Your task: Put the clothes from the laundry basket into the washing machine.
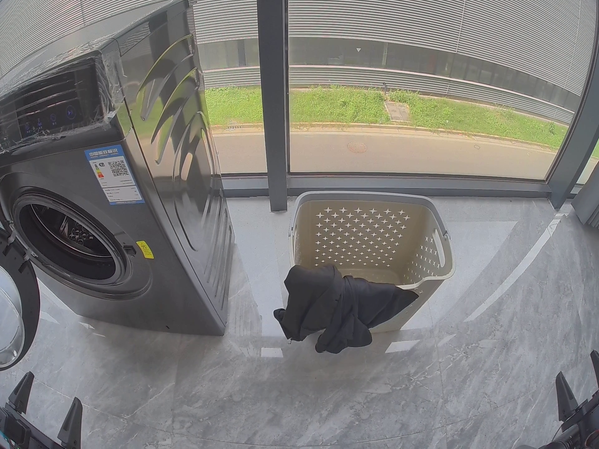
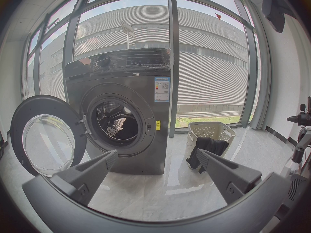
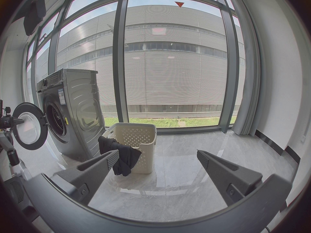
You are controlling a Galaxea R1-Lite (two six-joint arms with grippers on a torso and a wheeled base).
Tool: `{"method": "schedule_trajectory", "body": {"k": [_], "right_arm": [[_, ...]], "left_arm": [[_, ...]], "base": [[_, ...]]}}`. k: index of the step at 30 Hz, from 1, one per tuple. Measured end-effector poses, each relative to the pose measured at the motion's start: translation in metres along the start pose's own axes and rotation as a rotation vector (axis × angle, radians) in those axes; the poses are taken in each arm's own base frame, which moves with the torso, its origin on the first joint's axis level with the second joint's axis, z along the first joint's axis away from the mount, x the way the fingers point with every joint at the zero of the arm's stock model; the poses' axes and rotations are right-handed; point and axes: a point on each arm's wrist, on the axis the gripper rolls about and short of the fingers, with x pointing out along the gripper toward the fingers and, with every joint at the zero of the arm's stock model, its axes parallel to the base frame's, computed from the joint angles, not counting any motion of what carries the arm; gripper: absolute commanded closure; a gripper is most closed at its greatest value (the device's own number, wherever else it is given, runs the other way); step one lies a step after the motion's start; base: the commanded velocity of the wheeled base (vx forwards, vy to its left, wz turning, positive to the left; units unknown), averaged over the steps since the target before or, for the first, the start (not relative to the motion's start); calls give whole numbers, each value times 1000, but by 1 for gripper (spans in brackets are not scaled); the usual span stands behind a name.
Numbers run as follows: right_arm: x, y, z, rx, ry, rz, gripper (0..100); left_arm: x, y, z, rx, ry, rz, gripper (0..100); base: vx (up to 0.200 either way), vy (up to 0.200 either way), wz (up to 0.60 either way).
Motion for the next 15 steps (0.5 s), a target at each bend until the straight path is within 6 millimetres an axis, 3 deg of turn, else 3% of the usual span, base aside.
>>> {"method": "schedule_trajectory", "body": {"k": [8, 15], "right_arm": [[0, 0, 0, -1, 0, 1, 0], [0, 0, 0, -1, 0, 2, 0]], "left_arm": [[0, 0, 0, 1, 0, 0, 0], [0, 0, 0, 2, 0, -1, 0]], "base": [[0, 0, 0], [200, 0, 0]]}}
